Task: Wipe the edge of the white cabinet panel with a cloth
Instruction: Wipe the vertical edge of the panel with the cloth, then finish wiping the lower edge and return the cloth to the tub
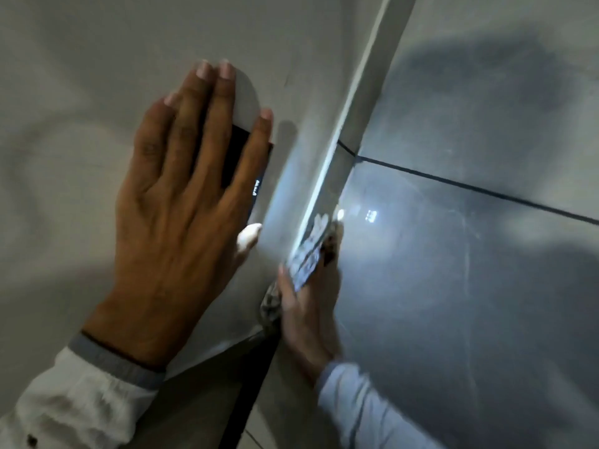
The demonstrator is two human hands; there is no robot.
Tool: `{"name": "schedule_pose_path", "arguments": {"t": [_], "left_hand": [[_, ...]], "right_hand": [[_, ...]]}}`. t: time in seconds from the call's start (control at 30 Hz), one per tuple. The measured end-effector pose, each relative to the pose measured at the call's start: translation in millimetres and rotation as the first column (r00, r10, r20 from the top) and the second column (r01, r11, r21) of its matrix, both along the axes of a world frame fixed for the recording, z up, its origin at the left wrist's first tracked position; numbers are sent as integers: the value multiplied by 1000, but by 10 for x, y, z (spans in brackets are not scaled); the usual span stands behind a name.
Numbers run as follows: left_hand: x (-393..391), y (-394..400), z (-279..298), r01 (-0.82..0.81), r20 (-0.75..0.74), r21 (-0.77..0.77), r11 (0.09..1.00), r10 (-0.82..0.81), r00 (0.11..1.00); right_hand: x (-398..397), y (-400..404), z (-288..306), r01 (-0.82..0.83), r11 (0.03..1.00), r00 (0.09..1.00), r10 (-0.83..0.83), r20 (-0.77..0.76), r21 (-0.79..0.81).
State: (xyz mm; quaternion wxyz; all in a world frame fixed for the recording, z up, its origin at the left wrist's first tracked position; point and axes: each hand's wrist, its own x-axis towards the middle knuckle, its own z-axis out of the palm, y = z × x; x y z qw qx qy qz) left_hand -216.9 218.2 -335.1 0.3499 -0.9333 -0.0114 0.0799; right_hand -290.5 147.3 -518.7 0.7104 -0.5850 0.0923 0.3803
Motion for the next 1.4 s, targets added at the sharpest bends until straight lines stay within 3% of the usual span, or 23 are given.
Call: {"name": "schedule_pose_path", "arguments": {"t": [0.07,0.17,0.2,0.3,0.37,0.4,0.47,0.53,0.57,0.63,0.73,0.87,0.97,1.07,1.2,1.33,1.4], "left_hand": [[6,-22,55,-21,-47,-18,1000,20,999],[78,-139,175,-80,-40,-197,977,74,997],[119,-196,255,-110,10,-327,938,119,993],[339,-400,625,-158,179,-703,694,387,905],[613,-512,1012,-189,157,-878,440,637,754],[770,-560,1224,-201,69,-944,261,753,654],[1099,-634,1638,-210,-290,-954,-214,836,465],[1455,-690,2040,-216,-669,-737,-640,647,366],[1619,-729,2209,-219,-772,-612,-760,512,377],[1908,-807,2449,-238,-823,-459,-856,309,477],[2364,-840,2693,-180,-788,-442,-879,284,546],[2909,-652,2682,-20,-745,-540,-842,467,478],[3353,-476,2406,39,-709,-606,-794,562,426],[3852,-441,1984,26,-622,-733,-680,685,380],[4368,-552,1383,-190,-483,-875,-445,807,340],[4508,-779,973,-368,-353,-903,-224,874,335],[4526,-872,883,-475,-302,-876,-85,865,402]], "right_hand": [[-169,-28,211,36,998,972,-22,-234,57],[318,-129,238,122,990,847,-142,-512,-73],[592,-250,306,92,992,813,-122,-570,-82],[1400,-830,843,27,986,741,91,-666,165],[1881,-1262,1408,24,953,726,191,-661,302],[2112,-1448,1710,17,940,740,218,-637,341],[2527,-1739,2346,-14,926,745,261,-614,377],[2996,-1918,2944,-116,917,741,336,-581,381],[3230,-1977,3237,-165,906,741,375,-557,391],[3667,-2012,3703,-258,886,738,438,-513,386],[4305,-1930,4196,-394,852,718,519,-463,345],[5013,-1729,4324,-462,860,729,507,-461,215],[5457,-1605,4154,-516,856,781,477,-404,14],[5817,-1545,3729,-528,808,838,448,-310,-262],[6097,-1430,3169,-524,737,852,467,-237,-428],[6222,-1341,2653,-637,540,731,651,-207,-550],[6287,-1354,2513,-702,456,645,732,-218,-547]]}}
